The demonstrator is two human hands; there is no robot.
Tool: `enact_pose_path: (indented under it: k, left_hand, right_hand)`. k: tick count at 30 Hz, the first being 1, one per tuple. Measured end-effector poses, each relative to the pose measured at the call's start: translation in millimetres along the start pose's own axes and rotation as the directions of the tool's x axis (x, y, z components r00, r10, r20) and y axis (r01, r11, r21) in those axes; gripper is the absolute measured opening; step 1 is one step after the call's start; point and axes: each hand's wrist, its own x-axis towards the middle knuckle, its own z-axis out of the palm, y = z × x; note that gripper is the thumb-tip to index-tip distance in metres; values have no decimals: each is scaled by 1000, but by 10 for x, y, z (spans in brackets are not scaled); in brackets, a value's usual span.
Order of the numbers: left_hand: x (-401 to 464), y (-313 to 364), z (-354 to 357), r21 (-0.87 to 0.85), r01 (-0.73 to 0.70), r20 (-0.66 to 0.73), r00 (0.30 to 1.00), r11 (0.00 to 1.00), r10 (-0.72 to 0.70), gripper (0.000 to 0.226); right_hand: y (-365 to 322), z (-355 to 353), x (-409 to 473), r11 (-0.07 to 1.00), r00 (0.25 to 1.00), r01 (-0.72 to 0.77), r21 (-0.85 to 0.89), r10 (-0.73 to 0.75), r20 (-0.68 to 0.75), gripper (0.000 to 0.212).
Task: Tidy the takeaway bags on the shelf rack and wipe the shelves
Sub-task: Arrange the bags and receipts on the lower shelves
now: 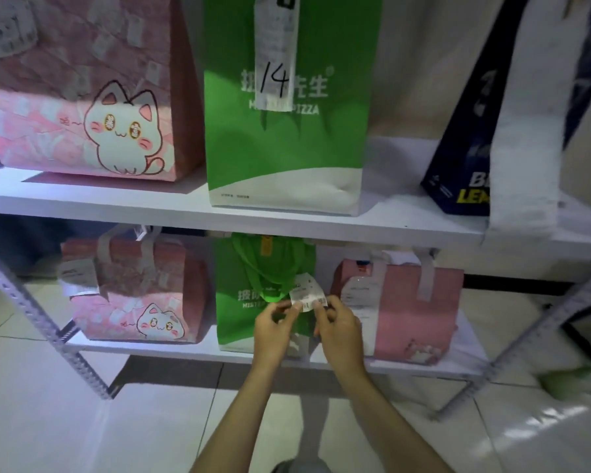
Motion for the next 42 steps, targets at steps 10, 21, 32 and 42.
enact_pose_path:
  k: [10,21,32,42]
  left_hand:
    - [-235,-135,39,-50,58,-81,995,997,-62,11]
    - [-498,-471,647,243,98,62,991,965,-116,11]
    - [-686,-653,633,362,-49,121,993,931,5,13]
    - [-906,-363,695,801,-322,307,945,504,116,19]
  right_hand:
    - [383,-241,-208,992,995,-51,-114,60,75,18]
    - [1059,-715,-391,958,967,-253,-135,254,-10,5]
    - [1173,-911,-472,940,960,-257,-223,275,53,19]
    - [1322,-1580,-308,730,987,60,-681,57,148,19]
